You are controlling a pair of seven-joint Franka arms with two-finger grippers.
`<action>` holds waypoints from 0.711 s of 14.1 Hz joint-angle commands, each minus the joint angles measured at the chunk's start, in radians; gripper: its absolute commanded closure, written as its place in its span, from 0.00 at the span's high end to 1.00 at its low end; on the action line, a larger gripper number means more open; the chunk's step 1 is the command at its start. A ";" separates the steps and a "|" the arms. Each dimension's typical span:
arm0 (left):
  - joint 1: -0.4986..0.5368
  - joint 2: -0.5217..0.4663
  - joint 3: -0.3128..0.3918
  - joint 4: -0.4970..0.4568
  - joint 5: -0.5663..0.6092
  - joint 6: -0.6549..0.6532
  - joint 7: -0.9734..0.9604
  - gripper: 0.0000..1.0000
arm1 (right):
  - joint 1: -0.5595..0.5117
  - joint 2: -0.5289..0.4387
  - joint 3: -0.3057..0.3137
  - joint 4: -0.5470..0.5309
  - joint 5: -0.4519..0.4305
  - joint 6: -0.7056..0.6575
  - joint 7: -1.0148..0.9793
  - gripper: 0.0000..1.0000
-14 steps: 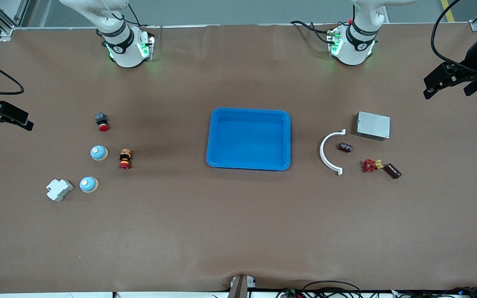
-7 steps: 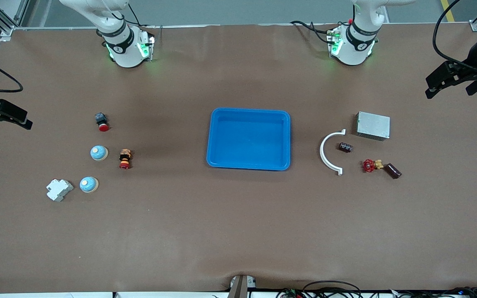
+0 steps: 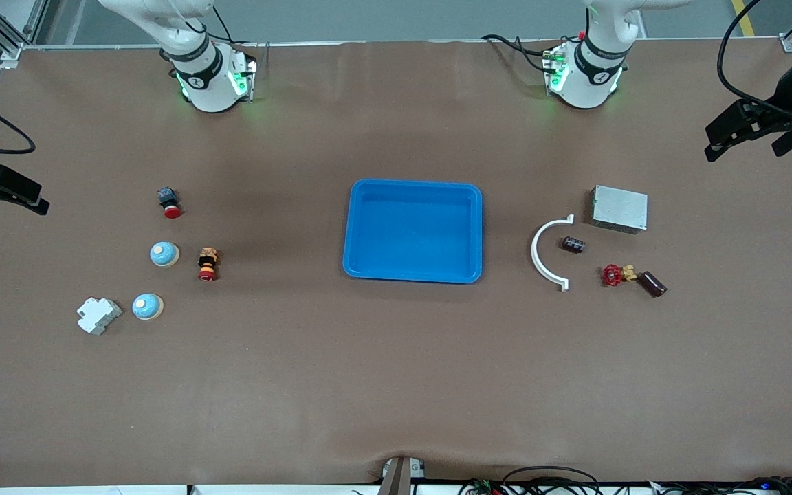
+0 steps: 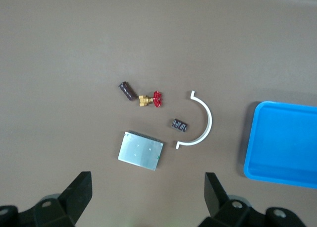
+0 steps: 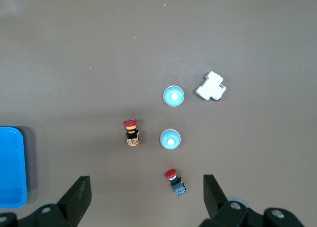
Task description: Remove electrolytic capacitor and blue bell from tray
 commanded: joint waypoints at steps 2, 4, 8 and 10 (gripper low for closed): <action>0.004 -0.005 -0.003 0.011 -0.049 -0.032 -0.006 1.00 | -0.014 -0.031 0.012 -0.005 -0.013 -0.014 0.011 1.00; 0.005 -0.005 -0.003 0.009 -0.047 -0.034 0.000 1.00 | -0.012 -0.031 0.012 -0.005 -0.013 -0.014 0.013 1.00; 0.007 -0.002 -0.001 0.009 -0.047 -0.034 0.003 1.00 | -0.012 -0.039 0.015 -0.008 -0.011 -0.020 0.086 1.00; 0.008 -0.001 -0.001 0.009 -0.044 -0.032 -0.001 1.00 | -0.012 -0.039 0.017 -0.007 -0.011 -0.020 0.082 1.00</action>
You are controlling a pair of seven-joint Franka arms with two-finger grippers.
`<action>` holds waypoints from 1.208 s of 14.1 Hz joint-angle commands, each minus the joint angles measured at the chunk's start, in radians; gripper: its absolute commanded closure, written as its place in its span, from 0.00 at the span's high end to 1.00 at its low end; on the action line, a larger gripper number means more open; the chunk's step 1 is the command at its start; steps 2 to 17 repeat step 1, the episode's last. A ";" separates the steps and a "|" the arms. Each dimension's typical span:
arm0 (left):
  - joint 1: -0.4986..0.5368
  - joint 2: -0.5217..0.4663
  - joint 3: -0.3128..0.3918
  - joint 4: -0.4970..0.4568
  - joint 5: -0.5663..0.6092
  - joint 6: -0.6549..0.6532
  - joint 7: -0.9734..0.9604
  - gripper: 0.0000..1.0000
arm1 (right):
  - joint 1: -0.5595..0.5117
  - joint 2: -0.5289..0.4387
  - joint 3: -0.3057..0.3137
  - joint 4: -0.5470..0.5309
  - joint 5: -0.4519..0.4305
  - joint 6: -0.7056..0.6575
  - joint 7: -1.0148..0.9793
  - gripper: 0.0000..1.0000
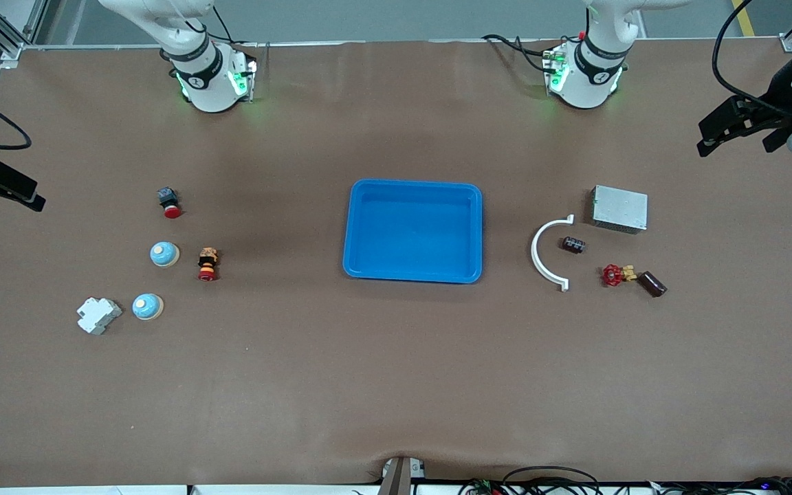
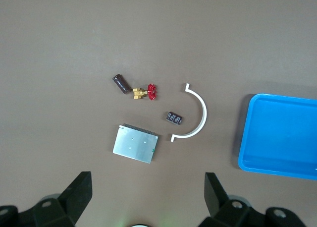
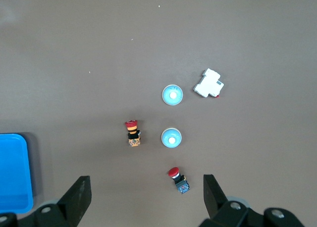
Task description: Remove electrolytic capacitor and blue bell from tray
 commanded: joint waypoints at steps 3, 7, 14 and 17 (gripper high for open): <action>0.005 -0.001 -0.001 0.009 -0.007 -0.015 0.002 1.00 | -0.012 -0.023 0.015 -0.007 -0.010 -0.012 0.025 1.00; 0.005 -0.001 -0.001 0.009 -0.007 -0.015 0.002 1.00 | -0.012 -0.023 0.015 -0.007 -0.010 -0.012 0.025 1.00; 0.005 -0.001 -0.001 0.009 -0.007 -0.015 0.002 1.00 | -0.012 -0.023 0.015 -0.007 -0.010 -0.012 0.025 1.00; 0.005 -0.001 -0.001 0.009 -0.007 -0.015 0.002 1.00 | -0.012 -0.023 0.015 -0.007 -0.010 -0.012 0.025 1.00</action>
